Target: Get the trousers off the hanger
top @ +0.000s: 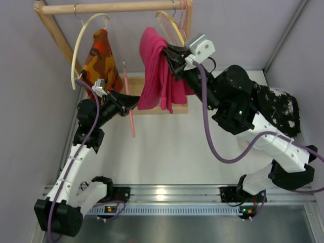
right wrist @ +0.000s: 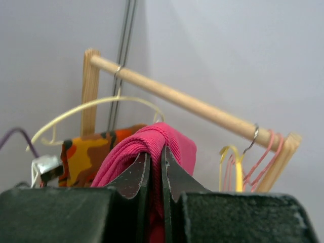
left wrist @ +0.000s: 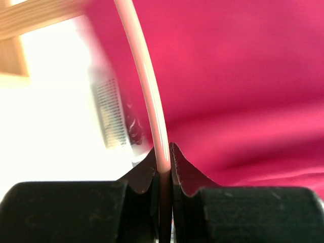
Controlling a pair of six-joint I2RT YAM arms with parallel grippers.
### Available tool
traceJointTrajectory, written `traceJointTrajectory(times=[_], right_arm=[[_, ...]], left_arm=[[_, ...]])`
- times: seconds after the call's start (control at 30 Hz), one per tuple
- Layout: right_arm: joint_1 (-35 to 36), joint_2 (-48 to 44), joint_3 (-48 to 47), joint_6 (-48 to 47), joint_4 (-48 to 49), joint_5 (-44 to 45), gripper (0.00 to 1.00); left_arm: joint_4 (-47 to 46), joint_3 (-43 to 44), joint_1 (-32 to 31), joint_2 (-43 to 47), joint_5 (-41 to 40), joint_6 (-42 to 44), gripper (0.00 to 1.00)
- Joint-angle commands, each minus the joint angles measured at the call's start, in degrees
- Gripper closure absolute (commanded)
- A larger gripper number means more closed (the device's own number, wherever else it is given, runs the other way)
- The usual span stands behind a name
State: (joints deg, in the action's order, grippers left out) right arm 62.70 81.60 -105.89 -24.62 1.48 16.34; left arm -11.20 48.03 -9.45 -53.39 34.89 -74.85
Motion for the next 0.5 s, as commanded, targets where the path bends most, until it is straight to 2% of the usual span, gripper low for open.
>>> traceJointTrajectory(times=[0.0,0.23,0.33,0.47], right_arm=[[-0.47,-4.96,-8.28,-3.24,21.98,-0.87,1.0],[-0.64,-6.02,-8.46,-6.58,23.84,0.36,1.0],[-2.84,-7.16,-8.37,-5.1,22.18,1.06,1.0],[-9.15,-10.57,-6.19,-2.45,20.67,1.76,1.0]], left_arm=[[3.37,-1.54,0.66,-0.14,-0.44,3.66,1.0],[3.99,-2.5,0.66,1.0,0.17,4.8,1.0],[3.91,-2.94,0.66,1.53,0.35,5.24,1.0],[3.99,-3.03,0.66,1.88,0.7,5.59,1.0]])
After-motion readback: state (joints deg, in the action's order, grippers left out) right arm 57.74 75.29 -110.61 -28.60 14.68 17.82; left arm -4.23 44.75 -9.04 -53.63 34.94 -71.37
